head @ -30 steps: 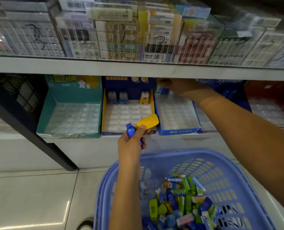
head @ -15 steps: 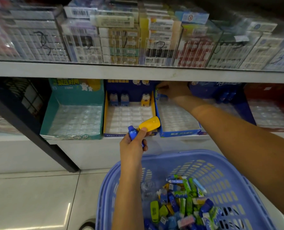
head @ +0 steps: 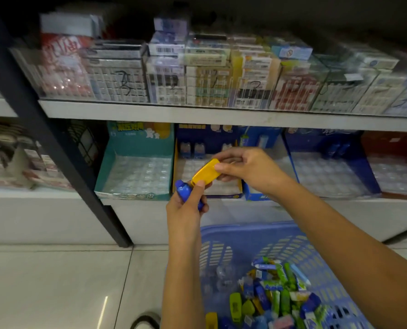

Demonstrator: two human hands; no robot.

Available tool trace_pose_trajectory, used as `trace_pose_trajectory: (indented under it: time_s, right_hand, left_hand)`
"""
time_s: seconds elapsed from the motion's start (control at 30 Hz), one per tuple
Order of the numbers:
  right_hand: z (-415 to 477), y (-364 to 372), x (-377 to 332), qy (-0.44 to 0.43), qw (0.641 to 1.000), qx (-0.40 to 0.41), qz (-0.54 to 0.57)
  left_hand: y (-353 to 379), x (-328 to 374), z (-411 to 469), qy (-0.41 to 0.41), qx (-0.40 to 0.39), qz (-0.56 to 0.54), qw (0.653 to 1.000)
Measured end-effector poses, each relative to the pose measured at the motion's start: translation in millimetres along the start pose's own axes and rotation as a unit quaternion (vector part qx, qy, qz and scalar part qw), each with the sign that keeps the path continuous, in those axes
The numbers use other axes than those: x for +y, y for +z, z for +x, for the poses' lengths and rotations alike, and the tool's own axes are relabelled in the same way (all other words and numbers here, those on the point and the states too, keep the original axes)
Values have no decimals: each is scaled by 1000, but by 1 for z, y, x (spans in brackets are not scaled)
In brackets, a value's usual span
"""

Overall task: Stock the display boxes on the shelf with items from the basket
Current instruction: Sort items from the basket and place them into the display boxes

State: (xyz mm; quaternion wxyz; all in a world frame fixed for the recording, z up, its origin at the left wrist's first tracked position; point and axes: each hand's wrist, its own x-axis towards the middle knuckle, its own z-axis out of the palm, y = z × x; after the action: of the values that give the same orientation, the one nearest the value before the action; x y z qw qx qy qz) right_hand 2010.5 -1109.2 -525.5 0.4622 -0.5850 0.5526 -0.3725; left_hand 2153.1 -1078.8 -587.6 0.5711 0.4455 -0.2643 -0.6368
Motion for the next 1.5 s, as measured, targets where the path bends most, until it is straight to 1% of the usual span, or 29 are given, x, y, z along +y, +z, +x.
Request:
trace_pose_trajectory:
  time_s: [0.07,0.13,0.2,0.23,0.3,0.37,0.5,0.63,0.8,0.9,0.93,1.0,1.03,1.1,1.17,1.23,1.3,1.37,1.4,1.43,1.5]
  right_hand:
    - [5,13,-10,-28,999,14,3]
    - [19,24,-17,-61,996,54,-23]
    - [42,35,-24,-89,985,91,-113]
    - [56,41,-26,-97,977,97,-166]
    - [84,55,-30,-90,961,88,-245]
    - [104,70,-28,-98,939,62,-323]
    - [123,83,-21,-127,912,12,-391]
    - [130,86,-18,-126,915,1,-384]
    - [135,101,-21,-147,917,-17,-370]
    - [141,107,-24,-122,913,-23,-389]
    - [145,108,-25,-105,917,-16,-384]
    - [149,112,-30,-42,950,-13,-308]
    - [152,113,-30,-17,961,-10,-277]
    - [154,115,-29,4,970,2,-244]
    - [152,117,-26,6,978,10,-210]
    - [152,118,-21,2,981,35,-192]
    - [150,119,-15,-22,976,32,-214]
    - [145,121,-16,-23,979,30,-199]
    - [142,121,-17,-23,977,26,-212]
    - [139,118,-18,-25,969,14,-245]
    - [132,112,-20,-30,938,-44,-341]
  left_hand:
    - [-13,7,1,39,20,55,998]
    - [-30,13,6,95,72,143,983]
    - [-49,19,12,126,133,222,958]
    - [-58,21,15,127,148,245,950]
    - [-70,24,19,125,142,264,946]
    - [-76,24,22,133,117,277,944]
    - [-76,15,26,136,84,273,949]
    - [-76,11,29,134,80,271,950]
    - [-79,11,31,136,71,273,950]
    - [-80,11,31,135,67,265,952]
    - [-80,11,31,133,65,263,953]
    - [-80,12,31,130,60,258,956]
    - [-80,12,31,128,58,255,957]
    - [-80,13,30,125,56,253,958]
    - [-81,13,31,125,55,252,958]
    - [-81,12,31,126,56,250,958]
    - [-81,13,31,122,53,245,960]
    - [-81,17,29,112,44,239,964]
    - [-80,19,28,104,39,231,967]
    - [-80,21,26,97,37,217,971]
    - [-78,26,20,84,31,175,981]
